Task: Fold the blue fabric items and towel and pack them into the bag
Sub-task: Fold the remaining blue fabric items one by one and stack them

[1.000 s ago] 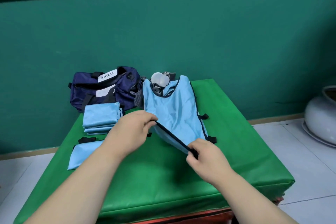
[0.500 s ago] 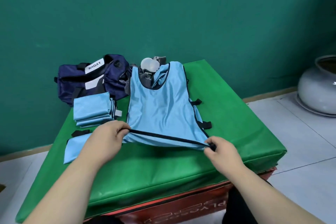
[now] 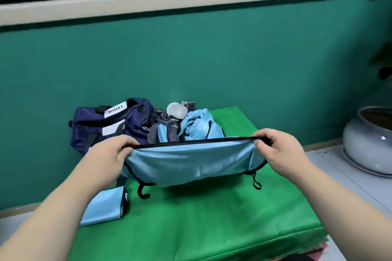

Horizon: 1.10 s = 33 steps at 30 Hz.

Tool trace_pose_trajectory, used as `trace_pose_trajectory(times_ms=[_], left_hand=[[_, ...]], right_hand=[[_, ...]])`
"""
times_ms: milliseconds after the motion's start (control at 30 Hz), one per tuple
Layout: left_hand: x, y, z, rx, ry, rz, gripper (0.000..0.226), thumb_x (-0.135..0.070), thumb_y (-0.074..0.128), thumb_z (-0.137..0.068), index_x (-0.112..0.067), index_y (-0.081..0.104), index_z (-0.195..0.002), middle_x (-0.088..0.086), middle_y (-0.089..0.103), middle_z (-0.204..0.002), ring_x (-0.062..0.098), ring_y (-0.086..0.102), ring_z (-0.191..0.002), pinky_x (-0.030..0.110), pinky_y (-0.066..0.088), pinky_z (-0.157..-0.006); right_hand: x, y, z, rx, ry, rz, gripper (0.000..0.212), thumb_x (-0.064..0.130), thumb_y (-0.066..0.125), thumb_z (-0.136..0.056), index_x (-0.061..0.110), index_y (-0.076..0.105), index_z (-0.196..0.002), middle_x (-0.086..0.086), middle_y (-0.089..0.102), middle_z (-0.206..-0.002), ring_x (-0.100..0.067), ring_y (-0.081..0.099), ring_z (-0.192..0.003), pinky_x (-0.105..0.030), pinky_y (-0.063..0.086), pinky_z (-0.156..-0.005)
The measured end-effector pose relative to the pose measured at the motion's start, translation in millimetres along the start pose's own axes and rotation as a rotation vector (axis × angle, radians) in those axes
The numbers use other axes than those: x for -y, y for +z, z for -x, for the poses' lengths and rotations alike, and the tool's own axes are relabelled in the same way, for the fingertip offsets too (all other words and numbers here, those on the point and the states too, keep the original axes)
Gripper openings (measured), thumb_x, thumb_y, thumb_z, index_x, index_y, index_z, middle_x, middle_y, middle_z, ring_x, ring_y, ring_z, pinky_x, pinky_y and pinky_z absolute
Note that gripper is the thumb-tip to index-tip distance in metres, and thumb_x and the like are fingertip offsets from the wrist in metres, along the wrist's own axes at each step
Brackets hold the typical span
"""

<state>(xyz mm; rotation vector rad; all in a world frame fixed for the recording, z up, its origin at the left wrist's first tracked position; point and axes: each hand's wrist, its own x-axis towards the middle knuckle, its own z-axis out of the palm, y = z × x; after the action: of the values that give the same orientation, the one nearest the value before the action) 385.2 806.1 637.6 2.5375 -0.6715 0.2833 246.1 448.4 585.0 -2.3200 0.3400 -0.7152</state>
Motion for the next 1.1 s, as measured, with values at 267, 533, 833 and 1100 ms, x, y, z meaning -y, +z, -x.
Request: trace_pose_trajectory(times_ms=[267, 533, 833, 1100], left_hand=[[-15, -71, -33, -0.073, 0.036, 0.025, 0.033, -0.011, 0.057, -0.096, -0.041, 0.062, -0.083, -0.022, 0.062, -0.065, 0.004, 0.06, -0.069, 0.014, 0.04, -0.057], [-39, -165, -63, -0.252, 0.116, 0.13, 0.026, -0.008, 0.06, -0.094, -0.032, 0.065, -0.083, -0.027, 0.066, -0.078, 0.0, 0.056, -0.069, 0.029, 0.041, -0.067], [-43, -194, -48, -0.311, 0.148, 0.168, 0.028, -0.02, 0.066, -0.092, -0.046, 0.056, -0.098, -0.022, 0.07, -0.085, 0.017, 0.067, -0.088, 0.041, 0.051, -0.086], [-43, -199, -31, -0.243, 0.11, 0.057, 0.012, -0.025, 0.069, -0.091, -0.035, 0.064, -0.092, -0.022, 0.07, -0.076, 0.006, 0.06, -0.067, 0.024, 0.044, -0.066]], right_hand=[[50, -63, -53, 0.108, -0.027, -0.168, 0.025, 0.011, 0.067, -0.088, 0.034, 0.072, -0.079, 0.0, 0.072, -0.077, -0.011, 0.057, -0.067, -0.031, 0.048, -0.073], [139, -145, -93, 0.082, -0.189, -0.383, 0.015, 0.0, 0.071, -0.086, 0.014, 0.076, -0.089, 0.004, 0.076, -0.083, -0.006, 0.066, -0.078, -0.013, 0.052, -0.075], [168, -176, -85, -0.036, -0.219, -0.199, 0.005, 0.023, 0.081, -0.081, 0.02, 0.078, -0.083, 0.008, 0.077, -0.081, 0.002, 0.064, -0.071, -0.006, 0.046, -0.066], [161, -180, -67, -0.004, -0.186, -0.095, 0.016, 0.037, 0.082, -0.077, 0.021, 0.078, -0.076, 0.009, 0.074, -0.074, 0.004, 0.058, -0.062, -0.015, 0.046, -0.064]])
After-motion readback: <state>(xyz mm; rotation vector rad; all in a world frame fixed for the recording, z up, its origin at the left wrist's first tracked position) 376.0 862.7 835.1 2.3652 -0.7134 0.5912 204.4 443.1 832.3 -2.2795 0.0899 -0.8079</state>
